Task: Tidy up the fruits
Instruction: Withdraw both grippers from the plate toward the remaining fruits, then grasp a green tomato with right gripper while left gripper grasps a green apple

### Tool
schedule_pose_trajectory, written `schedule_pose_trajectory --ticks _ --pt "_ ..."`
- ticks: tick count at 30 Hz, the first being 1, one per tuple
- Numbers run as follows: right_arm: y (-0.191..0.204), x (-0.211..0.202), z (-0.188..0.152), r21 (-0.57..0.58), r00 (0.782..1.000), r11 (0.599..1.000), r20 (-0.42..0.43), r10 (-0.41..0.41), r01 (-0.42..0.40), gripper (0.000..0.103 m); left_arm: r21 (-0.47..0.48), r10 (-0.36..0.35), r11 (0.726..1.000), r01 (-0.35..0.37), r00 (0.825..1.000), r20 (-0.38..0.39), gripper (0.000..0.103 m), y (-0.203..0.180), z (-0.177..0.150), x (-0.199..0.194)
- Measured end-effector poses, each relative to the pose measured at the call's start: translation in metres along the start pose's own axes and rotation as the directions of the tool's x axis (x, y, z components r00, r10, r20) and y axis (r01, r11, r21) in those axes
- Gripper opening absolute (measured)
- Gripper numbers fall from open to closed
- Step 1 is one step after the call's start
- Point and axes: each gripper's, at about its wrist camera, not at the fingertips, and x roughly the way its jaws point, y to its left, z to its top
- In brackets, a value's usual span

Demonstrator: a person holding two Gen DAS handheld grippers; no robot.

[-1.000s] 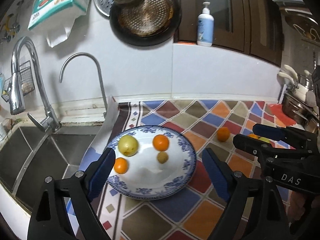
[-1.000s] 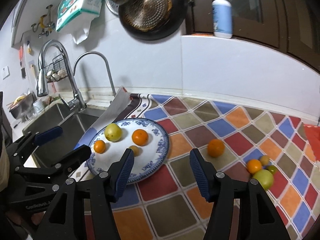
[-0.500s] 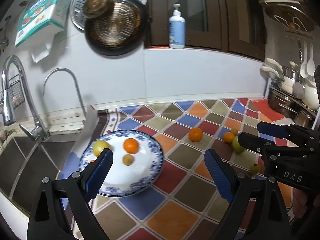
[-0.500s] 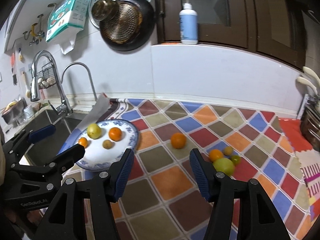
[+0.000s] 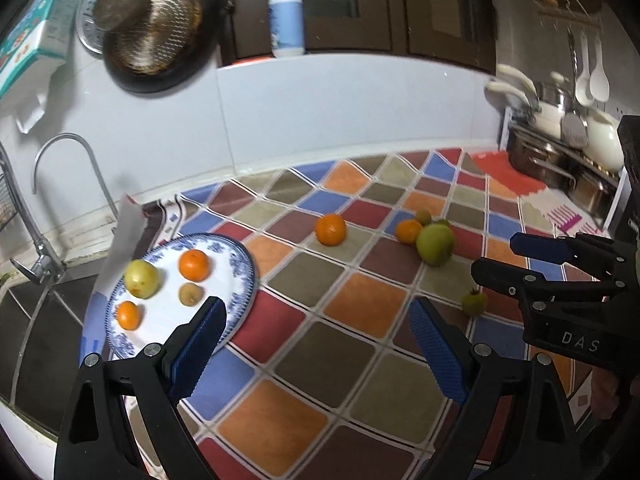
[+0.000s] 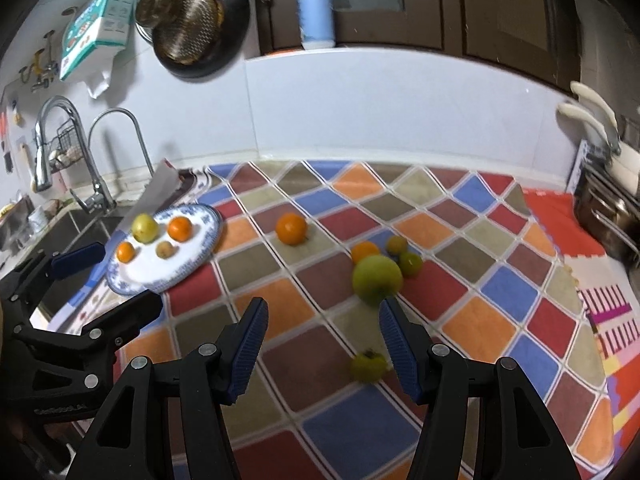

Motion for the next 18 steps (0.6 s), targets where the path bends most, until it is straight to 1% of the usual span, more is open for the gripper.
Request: schedule_pose_trajectory --ticks 8,13,15,18 --pt "-0.025 0.021 -0.023 0.043 0.996 0.999 -0.085 0.025 -0.021 0.058 0.001 -0.014 1.000 0.015 0.998 -0.062 0.094 -0.024 -0.010 0.022" --pt "-0.039 0.038 -0.032 0.058 0.991 0.998 -0.130 0.034 -0.027 0.058 -0.009 -0.013 1.000 0.012 0.994 -0.106 0.093 -0.031 -0.017 0.035" --pt "-0.041 0.044 -0.035 0.058 0.988 0.998 -0.150 0.044 -0.036 0.054 -0.017 -0.014 1.000 0.012 0.992 -0.123 0.093 -0.032 -0.019 0.040" --pt "-0.042 0.052 -0.037 0.055 0.982 0.997 -0.176 0.064 -0.055 0.050 -0.028 -0.013 1.000 0.009 0.990 -0.141 0.093 -0.032 -0.022 0.046"
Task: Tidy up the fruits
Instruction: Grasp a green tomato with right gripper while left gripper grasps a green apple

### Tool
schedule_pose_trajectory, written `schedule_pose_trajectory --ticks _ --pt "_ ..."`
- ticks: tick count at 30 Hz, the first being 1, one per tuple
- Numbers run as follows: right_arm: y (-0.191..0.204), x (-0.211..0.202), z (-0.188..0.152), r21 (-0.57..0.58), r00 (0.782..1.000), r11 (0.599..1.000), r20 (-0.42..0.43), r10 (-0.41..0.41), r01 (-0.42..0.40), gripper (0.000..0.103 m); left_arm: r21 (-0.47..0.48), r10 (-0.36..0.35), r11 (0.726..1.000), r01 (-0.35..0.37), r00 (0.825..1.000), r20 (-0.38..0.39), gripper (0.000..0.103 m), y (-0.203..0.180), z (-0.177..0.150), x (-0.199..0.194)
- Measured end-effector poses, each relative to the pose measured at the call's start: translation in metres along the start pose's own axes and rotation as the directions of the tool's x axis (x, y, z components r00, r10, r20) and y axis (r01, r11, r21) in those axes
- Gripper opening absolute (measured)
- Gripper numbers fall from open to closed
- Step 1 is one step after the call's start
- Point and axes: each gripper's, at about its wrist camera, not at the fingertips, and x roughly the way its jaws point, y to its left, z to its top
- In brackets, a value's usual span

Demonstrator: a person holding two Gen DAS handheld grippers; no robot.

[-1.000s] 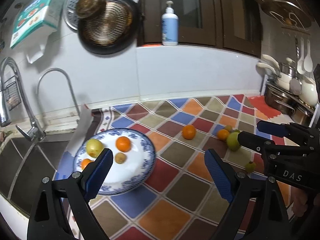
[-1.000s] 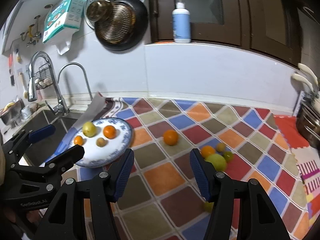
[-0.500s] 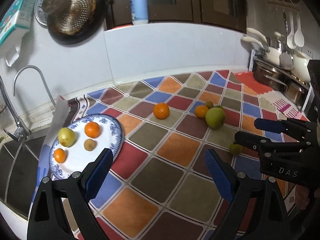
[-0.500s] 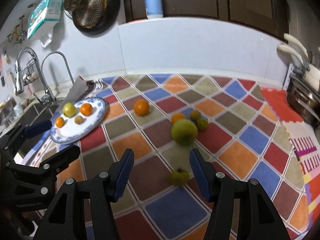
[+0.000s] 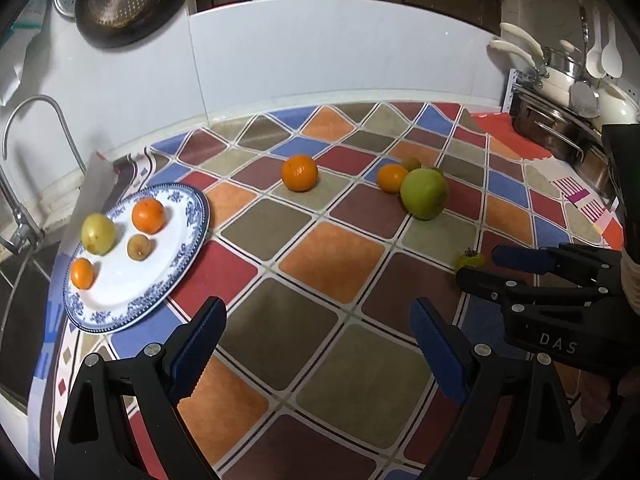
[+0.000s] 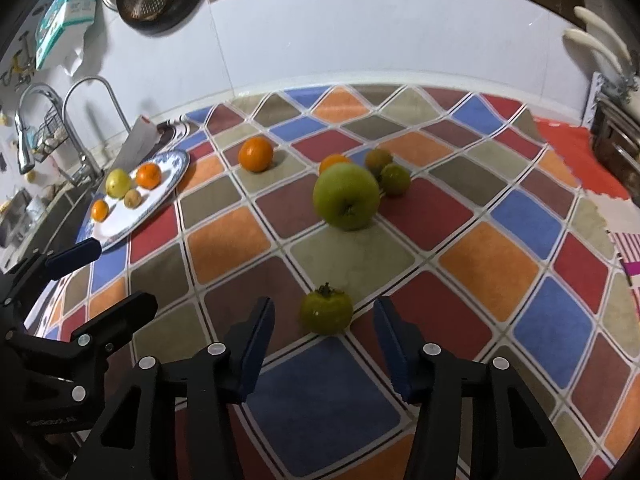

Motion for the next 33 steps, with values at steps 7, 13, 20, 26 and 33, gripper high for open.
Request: schedule_pose_trajectory --ticks 7,13,20,26,33 --pt "-0.003 0.011 -0.001 -0.007 0.999 1.000 -0.030 0.023 -0.023 0.037 -0.004 -0.004 1.000 0.004 1.000 -0.028 0.093 -0.003 -0.003 0.011" --pt "-0.005 0.015 0.001 -0.015 0.999 1.000 -0.032 0.018 -0.018 0.031 -0.003 -0.005 1.000 0.004 1.000 -0.029 0.093 -0.005 0.002 0.017" --pt "-0.011 0.008 0.005 -0.013 1.000 1.000 -0.011 0.020 -0.020 0.031 0.013 -0.027 1.000 0.026 1.000 0.010 0.093 -0.016 0.018 0.015" --pt "-0.027 -0.005 0.013 -0.003 0.999 1.000 0.037 -0.019 0.019 0.031 0.037 -0.061 0.998 0.060 0.997 0.045 0.093 -0.033 0.037 0.020" --pt "-0.057 -0.013 0.025 0.034 0.995 0.998 0.078 -0.064 0.062 0.031 0.043 -0.111 0.993 0.109 0.992 0.051 0.090 -0.057 0.060 0.039"
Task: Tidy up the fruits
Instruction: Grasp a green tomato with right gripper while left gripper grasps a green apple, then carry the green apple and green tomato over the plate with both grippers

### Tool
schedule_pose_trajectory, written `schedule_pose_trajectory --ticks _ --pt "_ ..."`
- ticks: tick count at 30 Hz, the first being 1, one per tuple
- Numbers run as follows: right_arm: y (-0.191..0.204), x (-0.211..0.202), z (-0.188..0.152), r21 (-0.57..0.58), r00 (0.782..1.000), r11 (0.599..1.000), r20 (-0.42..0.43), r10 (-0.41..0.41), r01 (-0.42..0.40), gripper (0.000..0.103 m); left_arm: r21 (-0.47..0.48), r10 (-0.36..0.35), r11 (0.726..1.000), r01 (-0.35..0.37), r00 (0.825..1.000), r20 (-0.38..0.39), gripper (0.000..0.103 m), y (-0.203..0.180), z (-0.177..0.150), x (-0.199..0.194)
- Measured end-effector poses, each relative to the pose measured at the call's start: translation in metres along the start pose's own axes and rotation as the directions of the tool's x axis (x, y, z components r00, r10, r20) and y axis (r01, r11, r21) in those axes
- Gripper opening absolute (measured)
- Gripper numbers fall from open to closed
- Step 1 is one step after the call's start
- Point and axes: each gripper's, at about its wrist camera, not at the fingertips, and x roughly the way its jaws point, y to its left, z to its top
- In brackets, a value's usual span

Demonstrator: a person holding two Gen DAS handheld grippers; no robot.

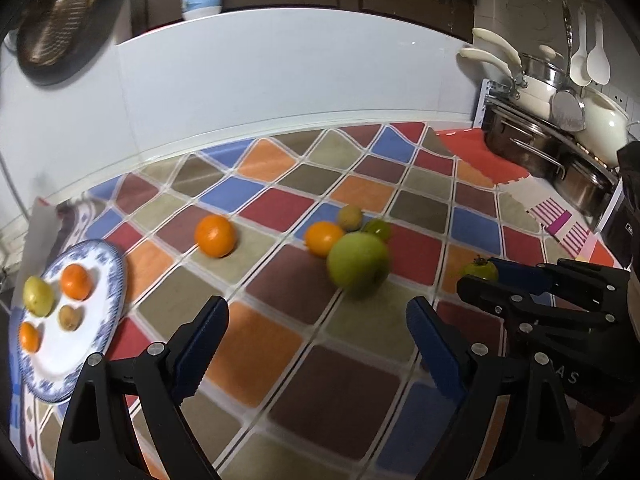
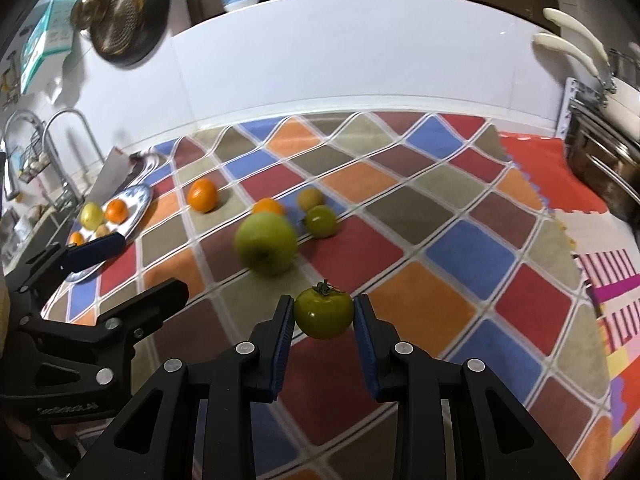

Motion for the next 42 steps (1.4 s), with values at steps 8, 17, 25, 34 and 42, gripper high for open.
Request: schedule_pose_trajectory --ticks 8,17,25,34,42 --pt "-0.027 0.003 0.008 0.018 0.999 0.999 0.013 -0.031 0.031 0.031 0.010 -0.028 1.000 0.029 0.999 -0.022 0.083 -0.019 0.016 0.034" --pt "-0.051 0.012 0.017 0.056 0.999 0.998 0.025 -0.043 0.041 0.031 0.011 -0.029 0.999 0.030 0.997 -0.074 0.072 -0.031 0.027 0.067" --pt "-0.054 0.023 0.022 0.057 0.999 0.998 0.019 -0.034 0.032 0.031 -0.003 -0.017 1.000 0.017 0.993 -0.117 0.050 -0.026 0.027 0.084" --pt "-0.048 0.026 0.024 0.049 1.000 0.999 0.013 -0.011 0.011 0.031 -0.020 -0.031 0.999 0.029 0.994 -0.103 0.050 -0.021 0.027 0.074" --pt "-0.037 0.012 0.028 0.031 0.999 0.999 0.039 0.009 -0.011 0.031 -0.045 -0.027 0.999 0.025 0.998 -0.055 0.050 -0.011 0.028 0.045"
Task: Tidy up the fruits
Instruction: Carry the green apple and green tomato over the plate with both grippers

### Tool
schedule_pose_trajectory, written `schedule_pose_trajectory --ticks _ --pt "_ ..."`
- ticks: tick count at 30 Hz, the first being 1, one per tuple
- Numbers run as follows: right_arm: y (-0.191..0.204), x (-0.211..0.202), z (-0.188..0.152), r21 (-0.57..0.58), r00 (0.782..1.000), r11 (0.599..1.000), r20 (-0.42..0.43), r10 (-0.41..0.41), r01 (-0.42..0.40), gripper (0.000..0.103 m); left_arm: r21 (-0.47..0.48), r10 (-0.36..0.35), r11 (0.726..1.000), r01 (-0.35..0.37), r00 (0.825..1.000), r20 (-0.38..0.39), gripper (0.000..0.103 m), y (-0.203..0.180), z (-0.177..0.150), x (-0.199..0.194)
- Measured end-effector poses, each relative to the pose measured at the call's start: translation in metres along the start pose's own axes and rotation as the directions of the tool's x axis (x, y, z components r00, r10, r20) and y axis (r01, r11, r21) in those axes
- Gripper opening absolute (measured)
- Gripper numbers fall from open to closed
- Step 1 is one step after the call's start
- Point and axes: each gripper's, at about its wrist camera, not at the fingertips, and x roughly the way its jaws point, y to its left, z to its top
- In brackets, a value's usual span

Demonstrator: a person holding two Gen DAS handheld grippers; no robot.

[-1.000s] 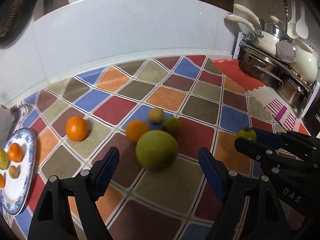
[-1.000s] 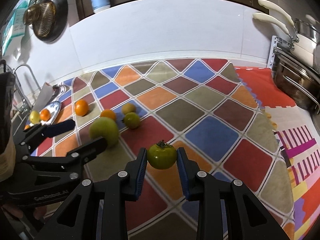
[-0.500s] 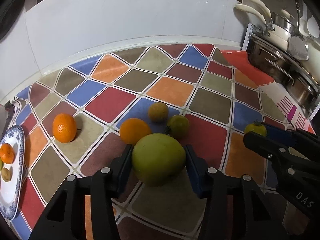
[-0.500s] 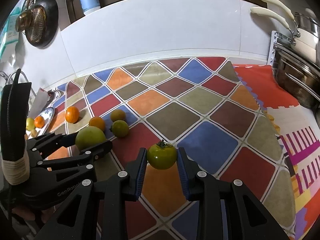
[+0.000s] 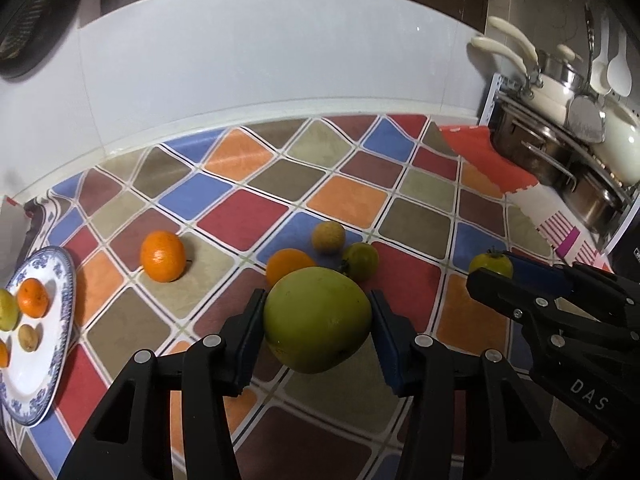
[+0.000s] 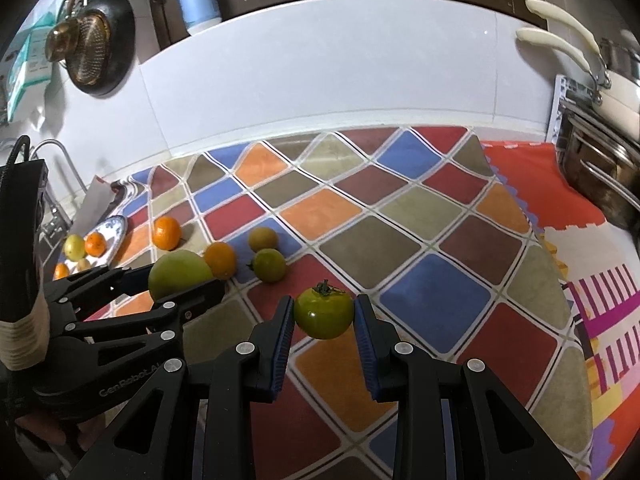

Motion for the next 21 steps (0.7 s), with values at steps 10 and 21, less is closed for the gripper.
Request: schedule_pose_trajectory --ticks 10,21 --pt "0.039 -0.024 0.008 -0.048 0.997 0.997 0.054 0.060 -0.057 0.031 -0.063 0.031 0.998 -0.028 0.998 0.046 0.050 0.030 -0.012 -0.046" --pt "0.102 -0.035 0.012 -0.122 0.988 0.985 0.076 0.135 -0.125 0.031 -0.138 0.097 0.987 -0.084 0.991 0.093 0.049 0.082 -0.029 -0.092"
